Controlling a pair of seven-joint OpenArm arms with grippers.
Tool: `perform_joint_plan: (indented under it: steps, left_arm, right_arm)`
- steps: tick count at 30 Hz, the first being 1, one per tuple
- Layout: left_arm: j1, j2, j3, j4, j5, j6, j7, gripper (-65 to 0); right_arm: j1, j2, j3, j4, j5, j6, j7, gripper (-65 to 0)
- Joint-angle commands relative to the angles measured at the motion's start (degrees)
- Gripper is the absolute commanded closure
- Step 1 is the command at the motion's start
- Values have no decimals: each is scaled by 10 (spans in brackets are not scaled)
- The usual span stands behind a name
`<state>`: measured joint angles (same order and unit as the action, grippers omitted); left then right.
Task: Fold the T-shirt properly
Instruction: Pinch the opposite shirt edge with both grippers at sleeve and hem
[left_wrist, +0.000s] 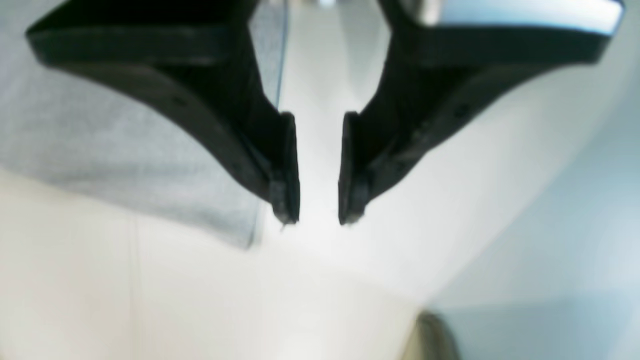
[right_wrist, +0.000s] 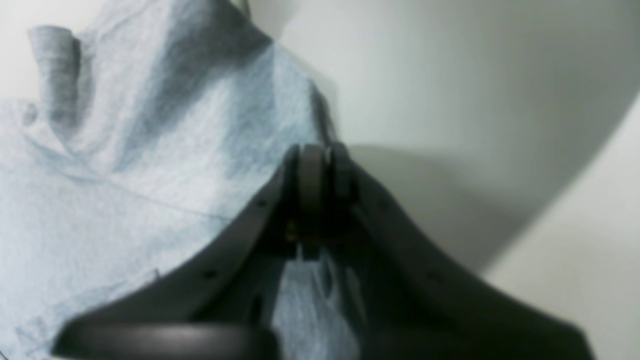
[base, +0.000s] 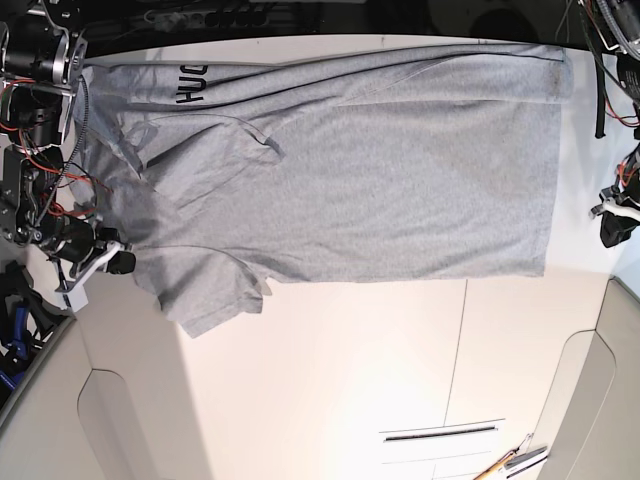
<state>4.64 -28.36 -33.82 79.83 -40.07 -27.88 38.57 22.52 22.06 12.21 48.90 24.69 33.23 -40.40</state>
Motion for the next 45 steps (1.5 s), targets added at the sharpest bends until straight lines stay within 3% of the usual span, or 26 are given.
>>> perform_joint_plan:
  steps: [1, 5, 10, 14, 20, 28, 45]
  left_arm:
    - [-26, -17, -4, -26, -23, -2, -11, -169]
    - [-85, -24, -4, -153, -105, -30, -10, -169]
    - [-120, -16, -3, -248, -151, -48, -4, -171]
    - [-129, -15, -3, -290, -154, -59, -7, -173]
    - [-130, -15, 6, -309, -144, -115, -7, -258]
    - [-145, -15, 75, -309, -143, -114, -22, -258]
    - [-172, -11, 115, -309, -111, -114, -39, -258]
  right_arm:
    - [5, 6, -2, 4, -16, -4, -18, 0]
    - [5, 3, -2, 4, -15, -4, -18, 0]
    - [4, -10, -2, 4, -16, -4, -21, 0]
    - [5, -17, -2, 4, -17, -4, -21, 0]
    - [5, -19, -2, 4, -20, -4, -21, 0]
    - [4, -19, -2, 4, -20, -4, -23, 0]
    - [5, -19, -2, 4, -20, -4, -29, 0]
